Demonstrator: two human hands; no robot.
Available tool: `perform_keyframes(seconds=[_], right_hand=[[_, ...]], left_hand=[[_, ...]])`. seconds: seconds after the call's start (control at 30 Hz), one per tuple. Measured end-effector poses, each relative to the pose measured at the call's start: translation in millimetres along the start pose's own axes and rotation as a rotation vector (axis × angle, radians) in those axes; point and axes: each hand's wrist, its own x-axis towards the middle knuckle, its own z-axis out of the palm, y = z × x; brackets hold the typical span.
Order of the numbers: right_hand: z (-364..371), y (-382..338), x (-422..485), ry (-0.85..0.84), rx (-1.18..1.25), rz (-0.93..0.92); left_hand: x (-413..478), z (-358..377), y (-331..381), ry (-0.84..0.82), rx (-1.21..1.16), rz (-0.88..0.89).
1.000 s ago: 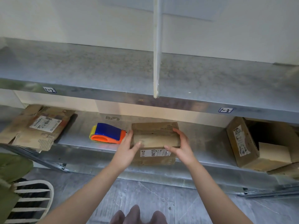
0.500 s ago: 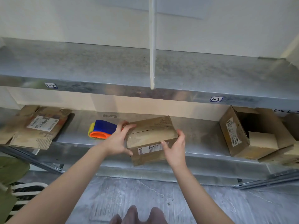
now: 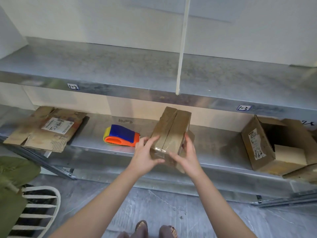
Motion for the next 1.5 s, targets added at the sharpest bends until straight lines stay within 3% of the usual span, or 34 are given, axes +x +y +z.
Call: perform_keyframes(seconds=[0.13, 0.27, 0.57, 0.73, 1.03, 1.2, 1.33, 1.5], right_hand=[[-9, -5, 10, -0.035, -0.102, -0.056], [-4, -1, 31, -0.100, -0.161, -0.047], [-7, 26, 38, -0.194, 0.003, 0.028], [-6, 18, 27, -0.112, -0.261, -0.091], [-4, -7, -15, 0.041, -0.675, -0.259], [10, -27, -17, 0.141, -0.811, -0.469], [53, -55, -10, 0.138, -0.835, -0.585], [133, -72, 9, 0.075, -0.857, -0.545]], left_hand=[[14, -11, -4, 0.092, -0.037, 0.057], [21, -8, -8, 0.034, 0.030, 0.022], [17, 5, -16, 0.078, 0.086, -0.007], [9, 3, -20, 0.008, 0.067, 0.043], [-5, -19, -3, -0.058, 0.359, 0.188], [-10, -53, -9, -0.023, 0.499, 0.259], [-5, -98, -36, -0.018, 0.729, 0.358], [17, -149, -78, -0.070, 0.861, 0.403]])
